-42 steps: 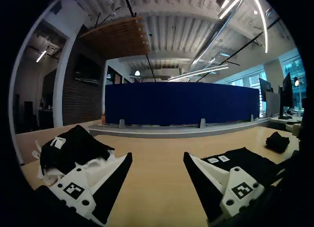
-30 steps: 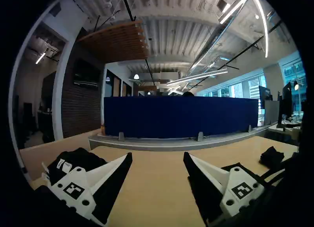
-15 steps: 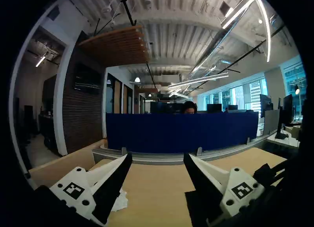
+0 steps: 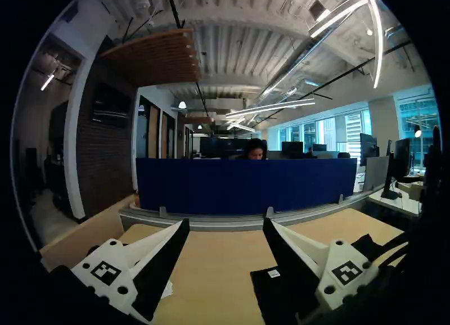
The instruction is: Fold towel
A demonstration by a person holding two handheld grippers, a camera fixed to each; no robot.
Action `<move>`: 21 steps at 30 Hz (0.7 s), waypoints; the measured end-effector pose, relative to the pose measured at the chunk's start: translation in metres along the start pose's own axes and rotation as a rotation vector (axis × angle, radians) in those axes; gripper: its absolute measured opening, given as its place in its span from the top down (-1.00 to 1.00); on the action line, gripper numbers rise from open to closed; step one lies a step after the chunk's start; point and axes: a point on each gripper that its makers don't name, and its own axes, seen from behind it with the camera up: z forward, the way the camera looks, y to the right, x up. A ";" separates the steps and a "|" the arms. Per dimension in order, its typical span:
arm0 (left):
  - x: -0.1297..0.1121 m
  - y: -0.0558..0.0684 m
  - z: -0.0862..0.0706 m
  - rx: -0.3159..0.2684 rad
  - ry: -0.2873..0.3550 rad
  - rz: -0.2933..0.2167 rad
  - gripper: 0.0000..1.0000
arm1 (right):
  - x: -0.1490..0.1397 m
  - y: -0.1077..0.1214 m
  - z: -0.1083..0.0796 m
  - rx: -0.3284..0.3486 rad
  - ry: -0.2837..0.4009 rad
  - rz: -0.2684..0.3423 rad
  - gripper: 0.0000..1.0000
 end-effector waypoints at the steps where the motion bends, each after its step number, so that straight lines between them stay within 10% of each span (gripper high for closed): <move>1: -0.001 0.003 -0.001 -0.013 -0.010 -0.002 -0.94 | -0.001 -0.002 -0.001 0.013 -0.009 -0.003 -1.00; 21: -0.061 0.074 -0.023 -0.360 -0.279 0.233 -0.94 | -0.055 -0.065 -0.030 0.429 -0.325 -0.168 -1.00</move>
